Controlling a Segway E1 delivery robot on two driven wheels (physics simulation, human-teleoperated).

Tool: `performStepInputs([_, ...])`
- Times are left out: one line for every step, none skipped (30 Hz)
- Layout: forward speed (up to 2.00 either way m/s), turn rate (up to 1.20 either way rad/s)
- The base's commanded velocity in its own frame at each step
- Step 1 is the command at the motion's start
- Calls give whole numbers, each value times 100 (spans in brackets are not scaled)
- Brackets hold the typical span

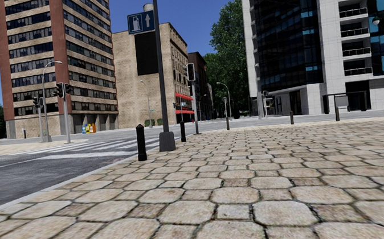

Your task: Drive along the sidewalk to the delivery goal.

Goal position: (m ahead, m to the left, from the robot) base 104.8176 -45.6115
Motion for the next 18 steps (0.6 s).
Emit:
performStepInputs([0, 0])
performStepInputs([0, 0])
performStepInputs([0, 0])
performStepInputs([0, 0])
performStepInputs([0, 0])
performStepInputs([0, 0])
performStepInputs([0, 0])
performStepInputs([0, 0])
performStepInputs([0, 0])
performStepInputs([0, 0])
performStepInputs([0, 0])
performStepInputs([0, 0])
performStepInputs([0, 0])
performStepInputs([0, 0])
performStepInputs([0, 0])
performStepInputs([0, 0])
performStepInputs([0, 0])
performStepInputs([0, 0])
